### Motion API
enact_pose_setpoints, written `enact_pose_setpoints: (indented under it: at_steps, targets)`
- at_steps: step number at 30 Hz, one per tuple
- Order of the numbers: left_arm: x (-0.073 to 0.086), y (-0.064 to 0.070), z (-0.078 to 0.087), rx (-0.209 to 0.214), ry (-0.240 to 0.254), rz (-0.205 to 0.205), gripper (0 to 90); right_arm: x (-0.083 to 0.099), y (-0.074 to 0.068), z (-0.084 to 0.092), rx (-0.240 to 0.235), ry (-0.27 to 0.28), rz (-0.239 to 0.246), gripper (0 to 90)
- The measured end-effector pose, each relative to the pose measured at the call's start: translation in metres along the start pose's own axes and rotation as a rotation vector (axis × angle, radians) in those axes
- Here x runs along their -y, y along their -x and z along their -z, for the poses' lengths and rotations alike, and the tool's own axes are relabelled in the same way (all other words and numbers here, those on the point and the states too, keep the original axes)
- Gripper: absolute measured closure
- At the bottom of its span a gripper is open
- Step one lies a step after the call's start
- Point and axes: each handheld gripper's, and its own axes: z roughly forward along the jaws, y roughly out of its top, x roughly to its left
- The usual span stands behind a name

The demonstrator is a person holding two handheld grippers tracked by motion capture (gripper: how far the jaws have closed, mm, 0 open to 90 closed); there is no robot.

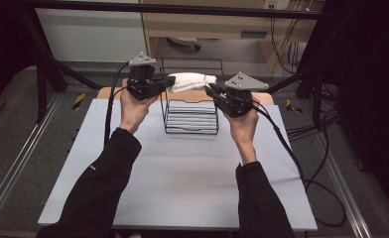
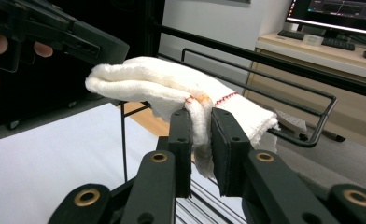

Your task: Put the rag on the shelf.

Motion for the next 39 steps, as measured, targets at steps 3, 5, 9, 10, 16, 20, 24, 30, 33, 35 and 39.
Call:
enact_pose_setpoints:
  at_steps: [3, 5, 9, 10, 16, 20, 24, 30, 33, 35, 39]
  targets:
    - [0.003, 0.000, -0.002, 0.000, -0.006, -0.002, 89.3, 0.000, -0.001, 0.002, -0.009, -0.005, 0.007, 72.5]
    - [0.004, 0.000, -0.003, -0.001, -0.010, -0.007, 89.3, -0.001, -0.001, 0.005, -0.020, 0.006, 0.010, 67.6]
    - [0.007, 0.001, -0.007, 0.003, -0.019, -0.008, 89.4, -0.005, 0.002, 0.009, -0.042, 0.033, -0.022, 67.9]
    - [0.008, 0.001, -0.009, 0.002, -0.025, -0.011, 89.4, -0.005, 0.002, 0.008, -0.047, 0.030, -0.028, 70.0]
    - [0.013, 0.005, -0.015, -0.013, -0.034, -0.039, 89.4, 0.001, 0.000, -0.007, -0.054, -0.042, -0.059, 85.5]
    - [0.017, 0.003, -0.017, -0.016, -0.038, -0.036, 89.4, 0.006, 0.000, -0.019, -0.052, -0.085, -0.076, 87.4]
    - [0.021, 0.001, -0.023, -0.026, -0.042, -0.029, 89.4, 0.009, 0.002, -0.030, -0.036, -0.103, -0.084, 87.1]
    - [0.024, -0.002, -0.029, -0.030, -0.038, -0.023, 89.4, 0.010, 0.006, -0.039, -0.027, -0.106, -0.103, 86.7]
    - [0.024, -0.001, -0.026, -0.029, -0.038, -0.037, 89.4, 0.010, 0.006, -0.037, -0.027, -0.101, -0.100, 85.6]
    - [0.023, -0.001, -0.022, -0.031, -0.033, -0.045, 89.3, 0.009, 0.006, -0.033, -0.031, -0.096, -0.093, 84.1]
    - [0.023, 0.001, -0.010, -0.028, -0.021, -0.047, 86.7, 0.006, 0.005, -0.022, -0.040, -0.080, -0.090, 76.7]
